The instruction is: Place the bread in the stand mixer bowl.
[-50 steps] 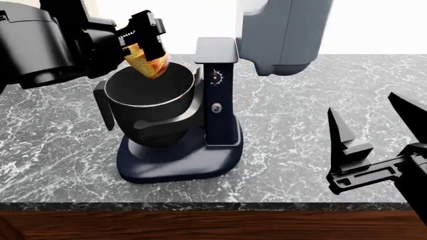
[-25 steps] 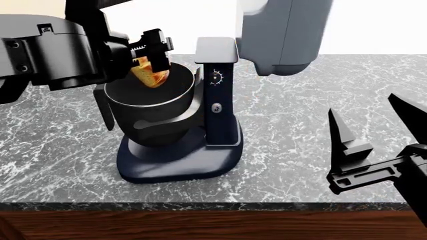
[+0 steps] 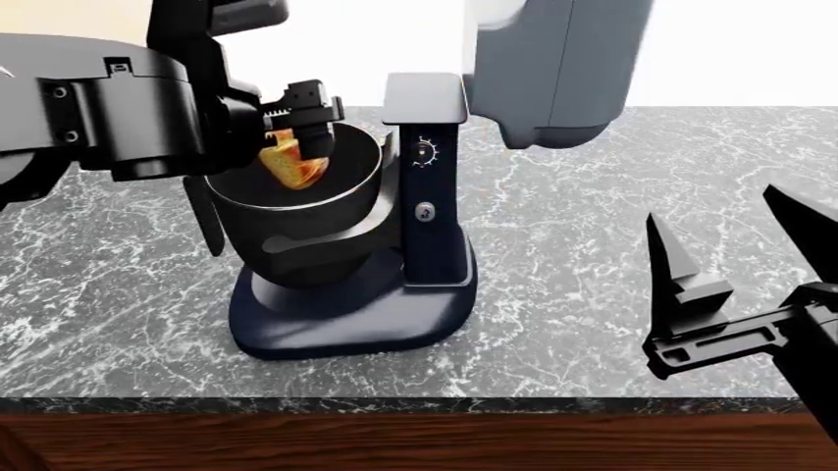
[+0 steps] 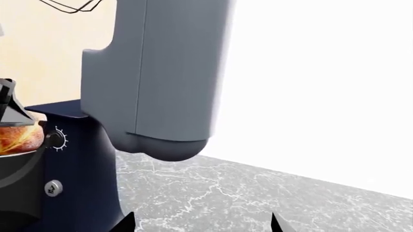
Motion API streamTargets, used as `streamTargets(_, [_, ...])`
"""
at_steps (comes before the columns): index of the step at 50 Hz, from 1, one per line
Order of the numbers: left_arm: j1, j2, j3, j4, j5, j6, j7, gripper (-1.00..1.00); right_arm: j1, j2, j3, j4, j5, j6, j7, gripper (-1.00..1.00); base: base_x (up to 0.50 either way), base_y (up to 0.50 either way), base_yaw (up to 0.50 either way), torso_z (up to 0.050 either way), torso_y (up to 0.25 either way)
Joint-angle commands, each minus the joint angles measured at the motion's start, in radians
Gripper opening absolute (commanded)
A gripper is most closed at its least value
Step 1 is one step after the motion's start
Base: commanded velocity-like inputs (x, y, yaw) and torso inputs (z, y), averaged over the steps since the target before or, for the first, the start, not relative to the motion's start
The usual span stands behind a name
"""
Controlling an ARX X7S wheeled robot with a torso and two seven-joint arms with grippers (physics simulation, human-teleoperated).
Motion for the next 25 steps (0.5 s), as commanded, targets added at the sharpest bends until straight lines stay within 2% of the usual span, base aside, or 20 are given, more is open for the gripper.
streamTargets(1, [-0.006,0.001,0.007,-0.007,-0.009,0.0,-0.011,-1.0,0.024,0.0,-0.032,0.004,-0.006,-0.003,-0.001,1.0,0.0,0.0,0.0,0.0,0.0])
streamTargets(3, [-0.008,0.001,0.006,-0.009,-0.014,-0.002,-0.013,-1.0,0.031,-0.001,-0.037,0.003,-0.005,-0.002,-0.002,1.0,0.0,0.0,0.0,0.0,0.0])
streamTargets(4, [-0.008,-0.002,0.001,0.0,-0.016,0.005,-0.017,1.0,0.033,-0.001,-0.041,0.003,-0.007,-0.002,-0.001,1.0,0.0,0.0,0.0,0.0,0.0])
streamTargets(15, [-0.01,-0.012,-0.014,0.025,-0.011,0.025,-0.016,1.0,0.104,-0.01,-0.105,0.007,-0.007,0.014,-0.005,1.0,0.0,0.0,0.0,0.0,0.0])
streamTargets(19, [-0.011,-0.025,-0.031,0.056,-0.023,0.037,-0.028,1.0,0.399,-0.155,-0.243,0.001,0.026,0.225,-0.023,1.0,0.0,0.0,0.0,0.0,0.0])
streamTargets(25, [-0.017,-0.07,-0.06,0.134,-0.071,0.045,-0.077,1.0,0.441,-0.177,-0.26,0.002,0.035,0.259,-0.022,1.0,0.0,0.0,0.0,0.0,0.0])
